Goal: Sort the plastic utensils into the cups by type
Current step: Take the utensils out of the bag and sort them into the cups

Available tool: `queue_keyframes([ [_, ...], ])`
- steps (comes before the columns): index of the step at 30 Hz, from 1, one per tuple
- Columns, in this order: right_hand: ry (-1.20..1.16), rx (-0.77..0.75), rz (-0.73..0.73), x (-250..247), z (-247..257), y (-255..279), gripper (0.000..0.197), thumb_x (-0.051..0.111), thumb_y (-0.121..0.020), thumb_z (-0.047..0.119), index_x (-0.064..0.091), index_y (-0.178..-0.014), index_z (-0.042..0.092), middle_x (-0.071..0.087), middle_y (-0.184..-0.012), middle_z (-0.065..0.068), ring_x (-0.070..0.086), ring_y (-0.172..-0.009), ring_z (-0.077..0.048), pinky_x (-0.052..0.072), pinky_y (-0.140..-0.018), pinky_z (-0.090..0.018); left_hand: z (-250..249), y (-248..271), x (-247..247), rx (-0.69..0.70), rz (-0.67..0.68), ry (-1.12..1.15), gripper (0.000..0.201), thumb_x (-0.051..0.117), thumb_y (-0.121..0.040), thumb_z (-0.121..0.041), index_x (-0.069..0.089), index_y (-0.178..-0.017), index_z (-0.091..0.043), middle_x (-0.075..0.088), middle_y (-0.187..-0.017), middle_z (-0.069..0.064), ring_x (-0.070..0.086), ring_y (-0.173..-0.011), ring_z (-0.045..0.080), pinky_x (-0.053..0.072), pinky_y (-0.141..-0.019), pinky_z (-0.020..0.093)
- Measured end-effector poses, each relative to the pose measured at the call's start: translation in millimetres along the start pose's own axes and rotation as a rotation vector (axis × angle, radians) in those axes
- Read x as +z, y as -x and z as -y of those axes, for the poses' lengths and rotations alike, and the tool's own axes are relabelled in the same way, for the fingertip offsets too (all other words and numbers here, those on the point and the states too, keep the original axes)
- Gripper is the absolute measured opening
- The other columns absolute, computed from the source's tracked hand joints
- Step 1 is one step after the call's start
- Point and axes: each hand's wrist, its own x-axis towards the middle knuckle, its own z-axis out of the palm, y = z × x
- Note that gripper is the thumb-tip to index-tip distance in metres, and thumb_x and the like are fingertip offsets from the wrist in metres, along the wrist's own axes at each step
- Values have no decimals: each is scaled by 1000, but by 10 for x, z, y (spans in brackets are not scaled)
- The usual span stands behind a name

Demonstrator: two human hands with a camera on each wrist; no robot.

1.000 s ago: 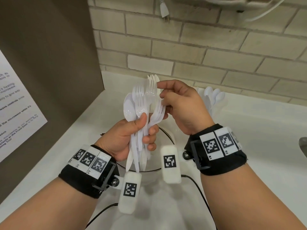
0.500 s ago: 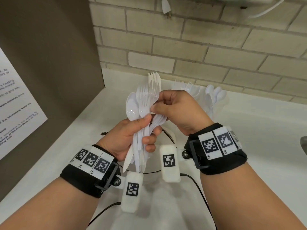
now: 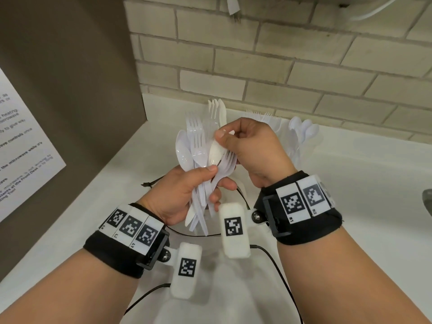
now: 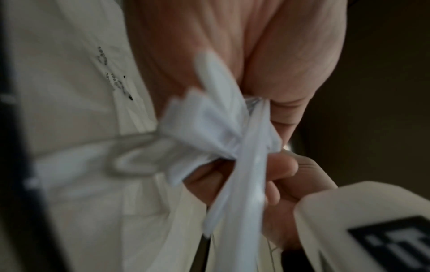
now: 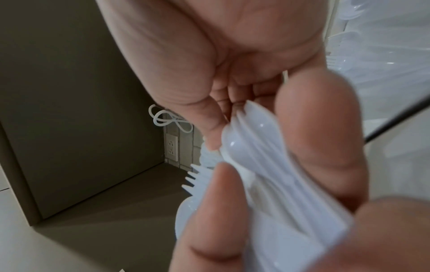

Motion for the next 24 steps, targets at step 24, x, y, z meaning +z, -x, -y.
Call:
queue_keyframes([
  [24, 10, 76, 1, -28, 45, 0, 18, 54, -92, 18, 64, -104, 7, 72, -96, -12, 69, -90, -27, 55, -84, -44, 19, 1, -44, 12, 27, -61, 33, 51, -86, -20, 57, -114, -2, 64, -80, 17, 48, -50, 15, 47, -51, 30],
])
